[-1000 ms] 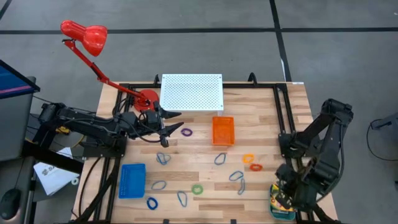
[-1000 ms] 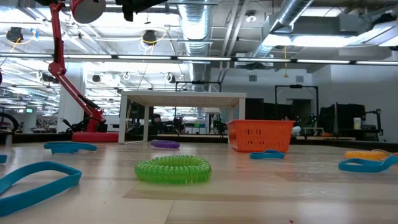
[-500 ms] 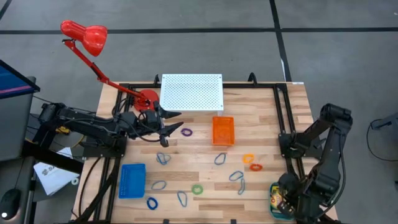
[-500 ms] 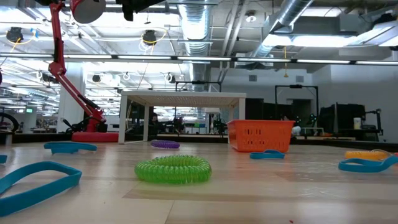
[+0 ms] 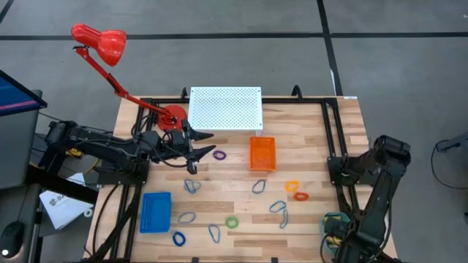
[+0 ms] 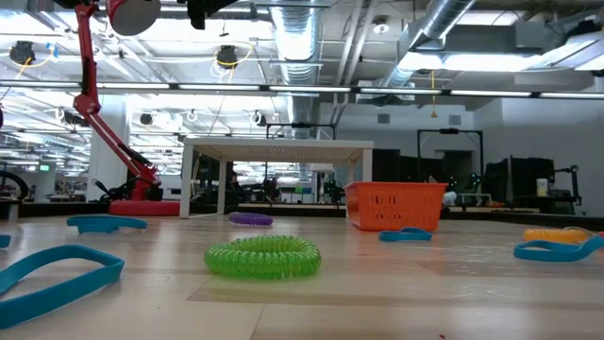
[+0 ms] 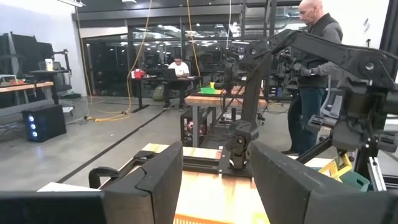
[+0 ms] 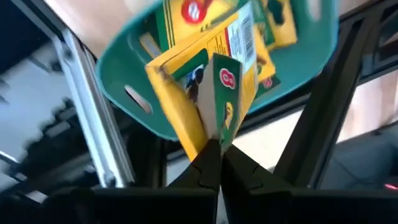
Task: Pick & Place Office Desk Supplies
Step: Put the yellow crayon box into the bin
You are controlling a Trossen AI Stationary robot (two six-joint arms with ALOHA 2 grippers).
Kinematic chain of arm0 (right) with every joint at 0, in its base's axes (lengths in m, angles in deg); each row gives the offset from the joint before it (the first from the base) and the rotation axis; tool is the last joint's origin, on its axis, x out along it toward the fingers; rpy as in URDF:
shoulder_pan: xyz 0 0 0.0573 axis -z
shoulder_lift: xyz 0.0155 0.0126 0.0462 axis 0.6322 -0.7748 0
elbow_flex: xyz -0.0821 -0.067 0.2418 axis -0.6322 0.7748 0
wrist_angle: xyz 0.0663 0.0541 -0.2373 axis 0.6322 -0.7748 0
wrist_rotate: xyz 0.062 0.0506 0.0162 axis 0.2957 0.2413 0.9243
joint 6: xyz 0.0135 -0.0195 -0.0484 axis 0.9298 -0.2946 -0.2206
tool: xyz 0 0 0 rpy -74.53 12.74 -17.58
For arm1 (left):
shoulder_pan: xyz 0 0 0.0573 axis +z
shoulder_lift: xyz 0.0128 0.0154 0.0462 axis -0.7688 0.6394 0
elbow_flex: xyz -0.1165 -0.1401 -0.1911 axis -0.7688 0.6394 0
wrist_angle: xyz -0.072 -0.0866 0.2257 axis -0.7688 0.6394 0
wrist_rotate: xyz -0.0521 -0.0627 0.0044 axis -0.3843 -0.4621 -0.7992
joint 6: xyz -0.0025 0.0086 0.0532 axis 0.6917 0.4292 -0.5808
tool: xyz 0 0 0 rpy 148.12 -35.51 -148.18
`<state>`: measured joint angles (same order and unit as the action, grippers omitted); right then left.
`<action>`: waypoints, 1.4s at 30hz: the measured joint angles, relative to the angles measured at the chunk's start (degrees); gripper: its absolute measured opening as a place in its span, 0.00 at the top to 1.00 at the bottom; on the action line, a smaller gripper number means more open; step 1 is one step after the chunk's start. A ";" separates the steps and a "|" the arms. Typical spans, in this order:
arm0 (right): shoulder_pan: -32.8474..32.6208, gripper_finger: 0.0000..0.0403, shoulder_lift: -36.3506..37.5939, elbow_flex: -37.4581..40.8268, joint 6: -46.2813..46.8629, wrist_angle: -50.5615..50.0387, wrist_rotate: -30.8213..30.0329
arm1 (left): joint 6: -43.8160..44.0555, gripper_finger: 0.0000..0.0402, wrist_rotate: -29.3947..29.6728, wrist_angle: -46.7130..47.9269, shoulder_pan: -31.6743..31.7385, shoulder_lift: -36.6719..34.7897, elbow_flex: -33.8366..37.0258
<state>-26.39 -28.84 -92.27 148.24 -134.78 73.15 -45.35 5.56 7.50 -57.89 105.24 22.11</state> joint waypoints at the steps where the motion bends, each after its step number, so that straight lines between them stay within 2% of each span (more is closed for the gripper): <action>1: 0.00 1.00 -0.59 -0.01 -1.29 -0.07 0.63 | -0.02 0.55 0.00 0.00 0.00 0.00 0.00; 4: 0.34 1.00 -1.62 -0.36 -4.30 -0.41 1.29 | 0.00 0.55 0.00 -0.02 0.00 0.00 0.00; 8: 1.37 0.99 -1.18 -2.59 -6.86 -0.83 -2.02 | -0.02 0.55 0.00 -0.06 0.00 0.00 0.00; 14: 3.60 0.90 1.27 -5.20 -6.86 -0.57 -5.71 | -0.02 0.55 0.00 -0.28 0.00 0.00 0.00; 18: 4.58 0.85 1.25 -5.20 -8.14 -1.94 -5.68 | -0.02 0.55 0.00 -0.26 0.00 0.00 0.00; 23: 4.55 0.82 1.09 -3.39 -10.27 -3.29 -1.60 | 0.00 0.55 0.00 -0.08 0.00 0.00 0.00; 33: 3.76 0.87 1.07 -2.82 -10.90 -3.94 -0.74 | 0.00 0.55 0.00 -0.07 0.00 0.00 0.00; 42: 4.44 0.99 1.07 -2.82 -15.16 8.95 -12.57 | 0.00 0.55 0.00 -0.22 0.00 0.00 0.00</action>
<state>-21.94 -27.77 -95.09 133.08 -125.83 60.58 -45.35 5.56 7.29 -57.89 105.24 22.11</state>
